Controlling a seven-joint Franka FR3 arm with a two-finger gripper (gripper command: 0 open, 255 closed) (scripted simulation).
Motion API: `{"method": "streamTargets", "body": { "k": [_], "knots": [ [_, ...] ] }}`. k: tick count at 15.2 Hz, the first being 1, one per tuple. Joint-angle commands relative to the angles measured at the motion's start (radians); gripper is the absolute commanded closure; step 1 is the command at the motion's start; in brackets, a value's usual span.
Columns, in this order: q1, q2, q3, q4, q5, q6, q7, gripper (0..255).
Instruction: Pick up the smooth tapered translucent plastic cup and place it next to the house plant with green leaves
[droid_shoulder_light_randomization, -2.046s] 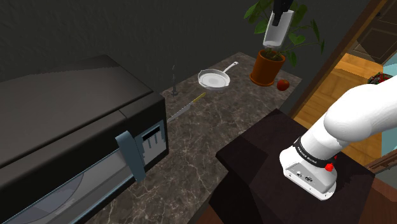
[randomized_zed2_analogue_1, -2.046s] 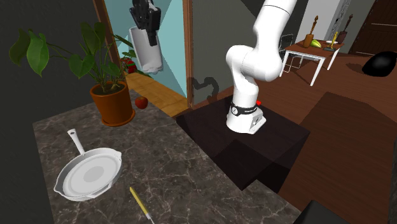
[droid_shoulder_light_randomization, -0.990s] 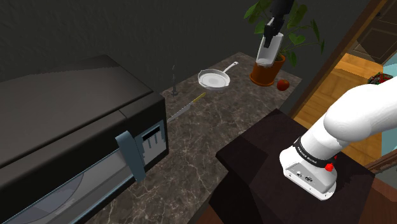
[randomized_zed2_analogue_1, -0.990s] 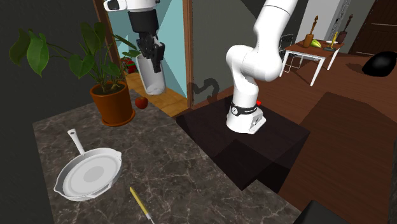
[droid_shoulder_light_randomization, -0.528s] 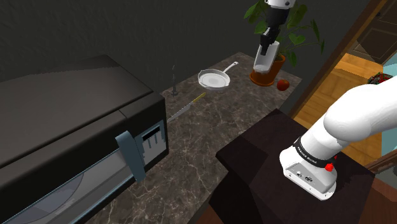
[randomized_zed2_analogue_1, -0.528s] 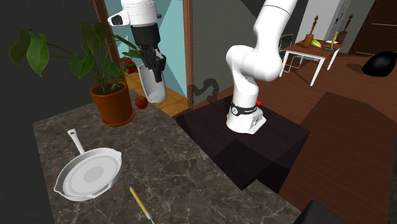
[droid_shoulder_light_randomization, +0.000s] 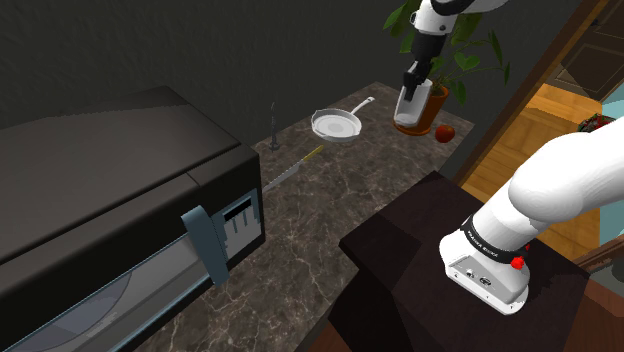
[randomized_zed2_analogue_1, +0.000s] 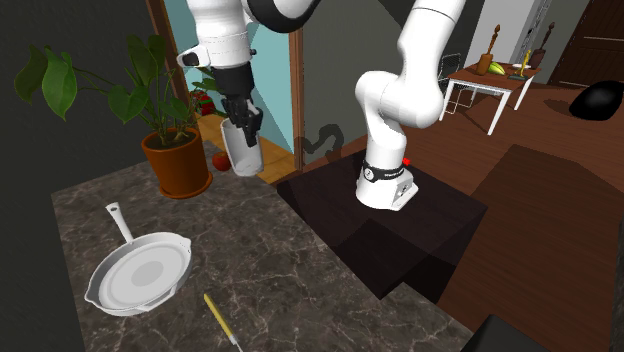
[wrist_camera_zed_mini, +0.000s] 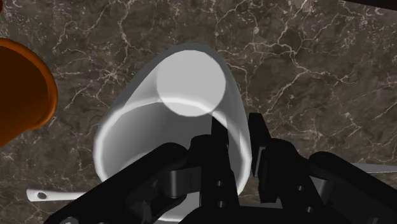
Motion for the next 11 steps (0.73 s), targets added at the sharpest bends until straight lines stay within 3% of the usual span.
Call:
{"method": "streamTargets", "body": {
  "k": [1, 11],
  "knots": [
    [0.001, 0.007, 0.000, -0.022, 0.000, 0.029, 0.002, 255],
    [0.001, 0.070, -0.011, -0.110, 0.000, 0.180, 0.000, 255]
  ]
}}
